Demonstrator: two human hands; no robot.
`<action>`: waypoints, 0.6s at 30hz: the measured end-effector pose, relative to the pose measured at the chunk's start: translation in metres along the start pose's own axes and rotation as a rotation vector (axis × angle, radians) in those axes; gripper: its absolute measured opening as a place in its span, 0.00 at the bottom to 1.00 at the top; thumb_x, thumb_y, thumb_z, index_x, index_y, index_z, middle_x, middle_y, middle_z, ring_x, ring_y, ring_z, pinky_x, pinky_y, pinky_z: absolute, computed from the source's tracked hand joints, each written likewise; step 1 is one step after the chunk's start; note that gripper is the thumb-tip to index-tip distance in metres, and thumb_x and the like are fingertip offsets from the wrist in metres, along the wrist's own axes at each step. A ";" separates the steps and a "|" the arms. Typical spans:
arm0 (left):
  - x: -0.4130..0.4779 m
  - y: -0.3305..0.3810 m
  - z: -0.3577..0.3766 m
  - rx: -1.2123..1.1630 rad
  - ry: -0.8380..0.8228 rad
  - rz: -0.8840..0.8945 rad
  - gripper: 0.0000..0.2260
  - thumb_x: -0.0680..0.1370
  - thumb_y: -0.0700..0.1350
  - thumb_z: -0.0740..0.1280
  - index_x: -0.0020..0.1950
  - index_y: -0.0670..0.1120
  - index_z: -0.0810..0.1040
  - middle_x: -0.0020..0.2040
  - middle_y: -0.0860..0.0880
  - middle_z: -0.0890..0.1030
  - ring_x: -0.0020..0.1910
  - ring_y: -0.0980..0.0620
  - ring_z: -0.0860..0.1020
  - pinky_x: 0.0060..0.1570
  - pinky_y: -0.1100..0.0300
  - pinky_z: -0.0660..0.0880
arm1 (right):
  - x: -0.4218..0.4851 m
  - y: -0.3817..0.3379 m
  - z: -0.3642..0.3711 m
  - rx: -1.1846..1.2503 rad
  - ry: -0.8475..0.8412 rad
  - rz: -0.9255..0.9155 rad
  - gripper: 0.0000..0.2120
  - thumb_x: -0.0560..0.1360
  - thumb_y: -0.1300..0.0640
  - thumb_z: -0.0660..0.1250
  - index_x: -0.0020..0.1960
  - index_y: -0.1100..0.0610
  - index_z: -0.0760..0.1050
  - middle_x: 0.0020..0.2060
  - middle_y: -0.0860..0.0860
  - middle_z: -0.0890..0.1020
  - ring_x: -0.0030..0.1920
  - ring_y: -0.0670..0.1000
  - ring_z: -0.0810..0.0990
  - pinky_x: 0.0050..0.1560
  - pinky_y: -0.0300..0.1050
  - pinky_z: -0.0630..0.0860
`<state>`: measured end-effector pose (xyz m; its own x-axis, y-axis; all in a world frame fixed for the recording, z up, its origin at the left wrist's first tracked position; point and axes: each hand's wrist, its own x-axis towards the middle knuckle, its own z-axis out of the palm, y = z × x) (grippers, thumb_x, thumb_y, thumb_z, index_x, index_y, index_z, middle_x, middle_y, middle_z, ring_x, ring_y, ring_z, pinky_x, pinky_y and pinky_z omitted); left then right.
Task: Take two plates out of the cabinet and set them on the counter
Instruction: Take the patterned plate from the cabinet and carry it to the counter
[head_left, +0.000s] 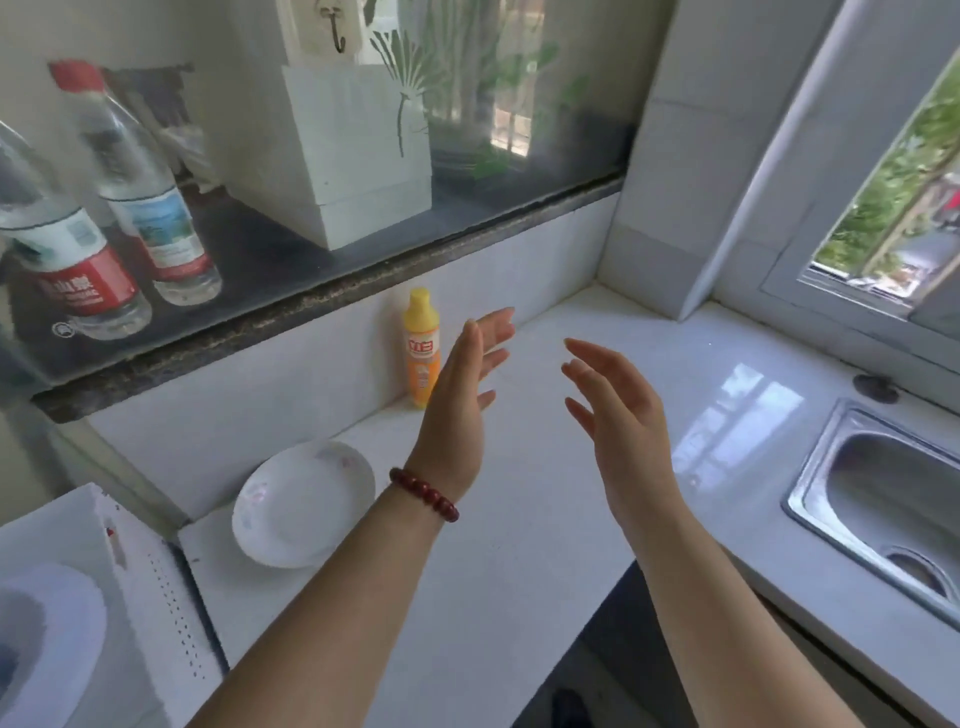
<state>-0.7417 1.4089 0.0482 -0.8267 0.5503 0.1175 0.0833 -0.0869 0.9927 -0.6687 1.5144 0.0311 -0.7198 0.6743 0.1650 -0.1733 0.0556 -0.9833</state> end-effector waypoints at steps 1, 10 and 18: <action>-0.003 0.001 0.008 -0.001 -0.047 -0.003 0.27 0.72 0.63 0.43 0.65 0.58 0.67 0.69 0.54 0.70 0.66 0.56 0.69 0.68 0.47 0.62 | -0.008 -0.002 -0.008 -0.006 0.042 -0.007 0.10 0.74 0.52 0.66 0.54 0.48 0.79 0.48 0.38 0.83 0.54 0.40 0.79 0.61 0.49 0.75; -0.041 0.002 0.096 -0.036 -0.381 0.028 0.26 0.74 0.65 0.44 0.66 0.56 0.66 0.69 0.54 0.70 0.64 0.56 0.70 0.65 0.52 0.64 | -0.071 -0.027 -0.096 -0.043 0.364 -0.040 0.08 0.76 0.54 0.64 0.50 0.43 0.79 0.51 0.40 0.82 0.57 0.44 0.79 0.62 0.50 0.74; -0.104 0.010 0.225 -0.153 -0.737 -0.015 0.22 0.75 0.59 0.46 0.62 0.56 0.71 0.62 0.55 0.75 0.60 0.59 0.73 0.56 0.62 0.68 | -0.152 -0.053 -0.217 -0.115 0.669 -0.090 0.08 0.76 0.54 0.63 0.51 0.44 0.79 0.46 0.41 0.83 0.52 0.44 0.81 0.57 0.45 0.76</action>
<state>-0.5295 1.5376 0.0522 -0.2358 0.9610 0.1442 -0.0477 -0.1596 0.9860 -0.4043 1.5687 0.0413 -0.1297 0.9711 0.2003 -0.1137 0.1861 -0.9759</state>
